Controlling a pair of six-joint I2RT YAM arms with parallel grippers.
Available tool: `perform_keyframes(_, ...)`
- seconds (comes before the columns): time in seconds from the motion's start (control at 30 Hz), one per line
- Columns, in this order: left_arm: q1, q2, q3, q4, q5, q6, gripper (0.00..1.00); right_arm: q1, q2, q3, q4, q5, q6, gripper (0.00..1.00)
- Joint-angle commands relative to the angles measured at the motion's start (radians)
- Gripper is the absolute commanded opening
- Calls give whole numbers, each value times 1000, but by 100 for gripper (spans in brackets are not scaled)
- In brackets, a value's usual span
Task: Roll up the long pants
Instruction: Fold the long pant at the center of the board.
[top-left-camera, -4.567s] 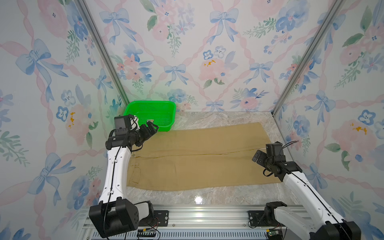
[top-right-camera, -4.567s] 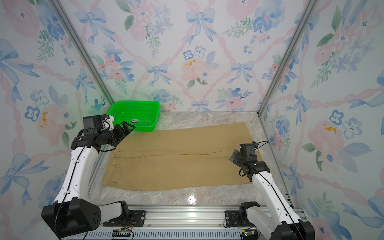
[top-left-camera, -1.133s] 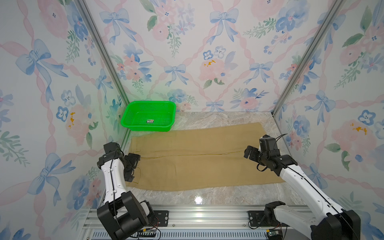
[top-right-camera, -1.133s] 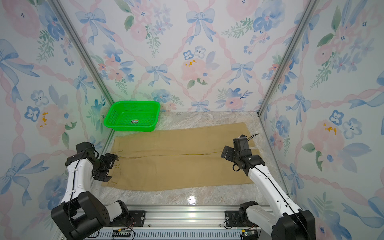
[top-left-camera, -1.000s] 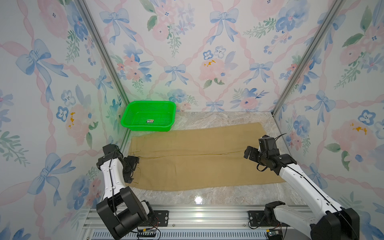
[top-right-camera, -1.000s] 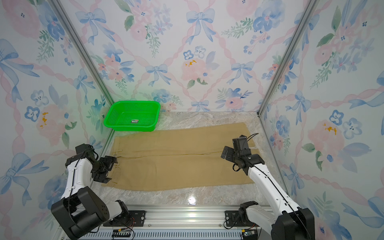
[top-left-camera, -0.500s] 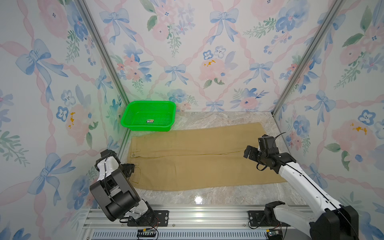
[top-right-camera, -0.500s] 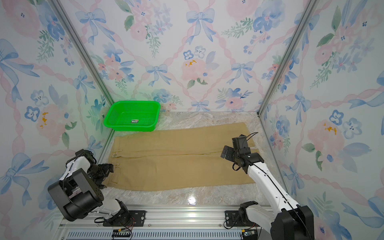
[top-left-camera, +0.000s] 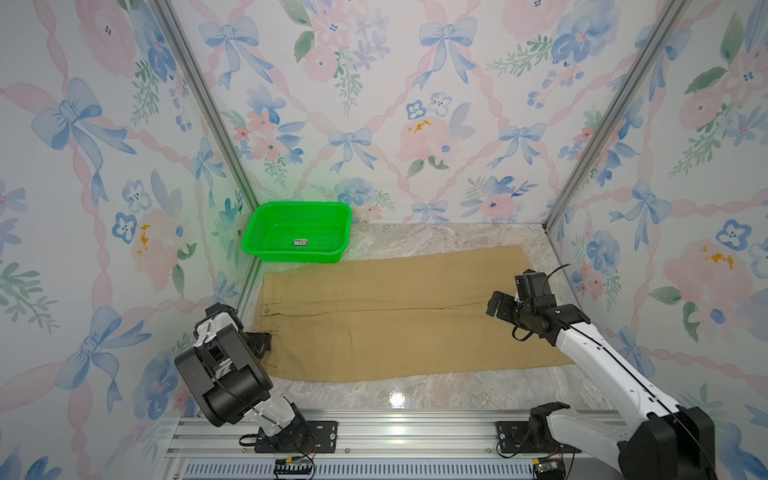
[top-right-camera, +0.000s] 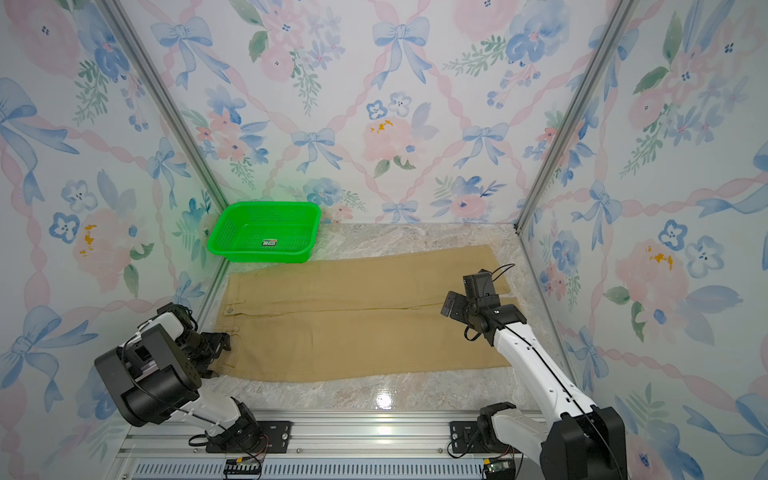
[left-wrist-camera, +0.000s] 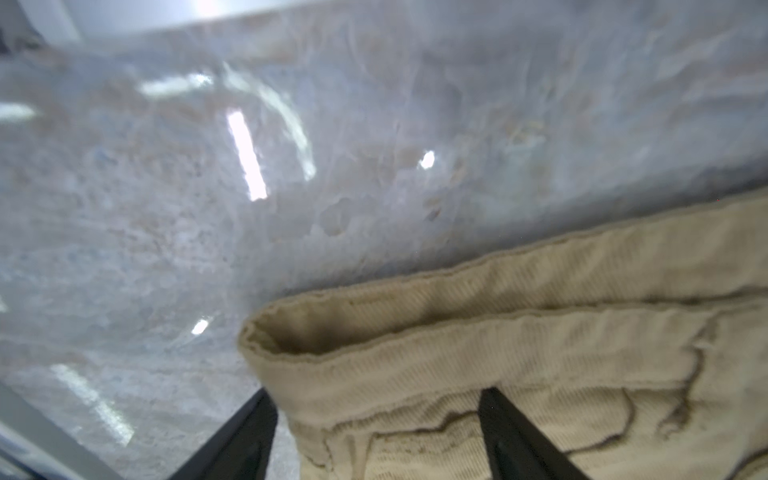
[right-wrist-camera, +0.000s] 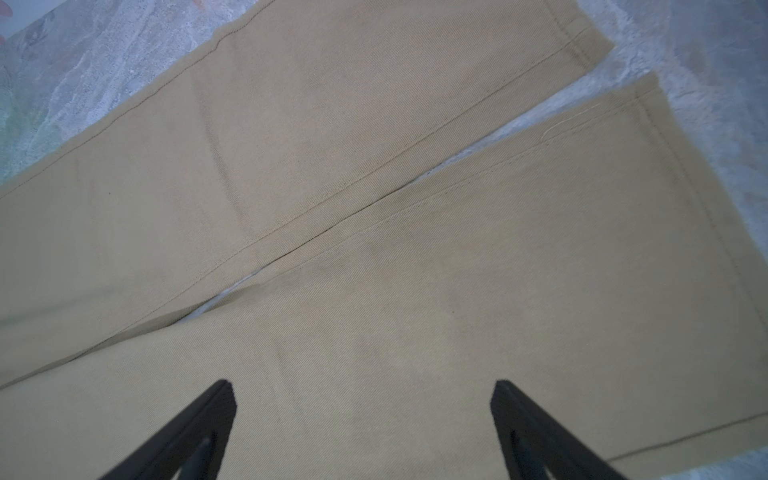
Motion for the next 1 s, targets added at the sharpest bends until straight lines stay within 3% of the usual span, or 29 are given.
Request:
perform_keyframes(0.0, 3, -207, -22, 44, 236, 25, 0, -7, 7, 3, 6, 9, 4, 100)
perform_keyframes(0.07, -6, -369, -29, 179, 440, 15, 0, -9, 11, 8, 4, 9, 0, 100)
perform_keyframes(0.1, -26, -392, 7, 166, 484, 21, 7, -9, 13, 9, 10, 2, -2, 100)
perform_keyframes(0.17, -104, -380, 88, 124, 526, 22, 51, -5, 15, 14, 29, -7, -5, 100)
perform_keyframes(0.2, -129, -376, 110, 119, 561, 15, 65, -5, 17, 18, 36, -9, -3, 100)
perform_keyframes(0.23, -138, -378, 130, 100, 577, 13, 71, -4, 20, 23, 38, -12, -1, 100)
perform_keyframes(0.3, -139, -386, 157, 67, 580, 28, 65, -4, 29, 31, 43, -24, -1, 100)
perform_keyframes(0.37, -138, -377, 179, 18, 533, 74, 11, -4, 41, 35, 49, -32, 5, 100)
perform_keyframes(0.4, -138, -368, 177, 16, 540, 83, 0, -5, 45, 36, 50, -33, 11, 100)
perform_keyframes(0.53, -136, -373, 140, 6, 509, 57, 0, -3, 55, 39, 56, -48, 11, 100)
perform_keyframes(0.57, -136, -374, 136, -14, 480, 49, 10, -3, 56, 40, 55, -49, 6, 100)
perform_keyframes(0.6, -136, -366, 130, -22, 450, 41, 43, -3, 58, 41, 52, -49, 1, 100)
perform_keyframes(0.63, -137, -342, 126, -14, 463, 49, 69, -3, 60, 42, 48, -49, -4, 100)
perform_keyframes(0.67, -137, -305, 130, -16, 479, 56, 77, -3, 64, 45, 45, -49, -9, 100)
perform_keyframes(0.8, -141, -111, 178, -17, 521, 82, 79, -5, 97, 68, 33, -47, -17, 100)
perform_keyframes(0.97, -189, 34, 303, -73, 397, 119, 78, -3, 150, 96, 53, -47, 10, 100)
